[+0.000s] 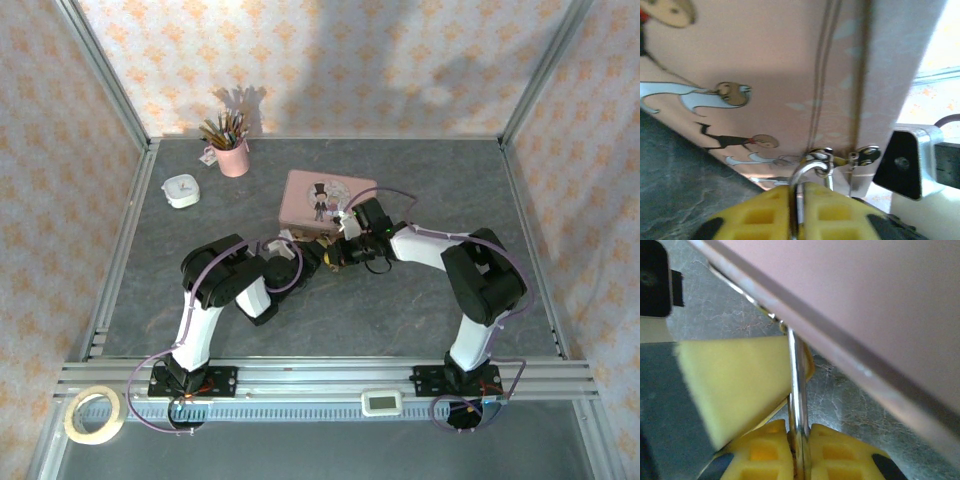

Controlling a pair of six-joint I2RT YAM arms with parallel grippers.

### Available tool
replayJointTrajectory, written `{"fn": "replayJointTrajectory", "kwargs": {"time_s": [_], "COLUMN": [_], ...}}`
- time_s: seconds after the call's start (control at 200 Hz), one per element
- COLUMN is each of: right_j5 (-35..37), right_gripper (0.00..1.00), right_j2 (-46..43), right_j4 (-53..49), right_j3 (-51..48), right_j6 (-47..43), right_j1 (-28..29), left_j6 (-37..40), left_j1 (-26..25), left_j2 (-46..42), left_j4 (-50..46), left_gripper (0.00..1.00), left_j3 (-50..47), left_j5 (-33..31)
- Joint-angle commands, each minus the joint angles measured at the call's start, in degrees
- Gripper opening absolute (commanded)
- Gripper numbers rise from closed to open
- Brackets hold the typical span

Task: Unlock a padlock with a key

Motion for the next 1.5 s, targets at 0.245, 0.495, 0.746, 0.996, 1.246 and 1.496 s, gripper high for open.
{"fn": "replayJointTrajectory", "kwargs": {"time_s": [0.245, 0.495, 0.746, 0.996, 1.246, 1.496], "right_j5": [0.6, 5.1, 9.3, 16.3, 16.1, 11.3], "right_gripper": [0.30, 0.45, 0.47, 0.46, 0.32, 0.00], "right_j2": [-4.1, -7.8, -9.6, -7.6, -5.5, -6.1], "right_j4": [0.8, -1.1, -1.2, 0.3, 4.9, 7.3], "right_j3": [0.6, -0.9, -3.3, -5.9, -7.0, -7.8], "right_j6": [-2.0, -2.2, -3.8, -2.6, -1.5, -0.7], "right_j1": [0.9, 0.9, 2.4, 5.2, 5.3, 4.4], "left_j6": [1.5, 1.8, 2.1, 2.4, 2.6, 2.1], "left_j1": [-0.5, -0.2, 0.0, 0.0, 0.2, 0.3], "left_j2": [-0.2, -0.2, -0.7, -1.2, -2.0, -2.0], "left_j4": [3.3, 2.8, 2.1, 1.1, 0.8, 2.1], "left_gripper": [0.00, 0.00, 0.00, 0.00, 0.00, 0.00], "left_j3": [-0.6, -0.5, -0.5, -0.3, -0.7, -1.7], "left_j5": [0.9, 1.1, 1.4, 1.5, 1.5, 1.1]}}
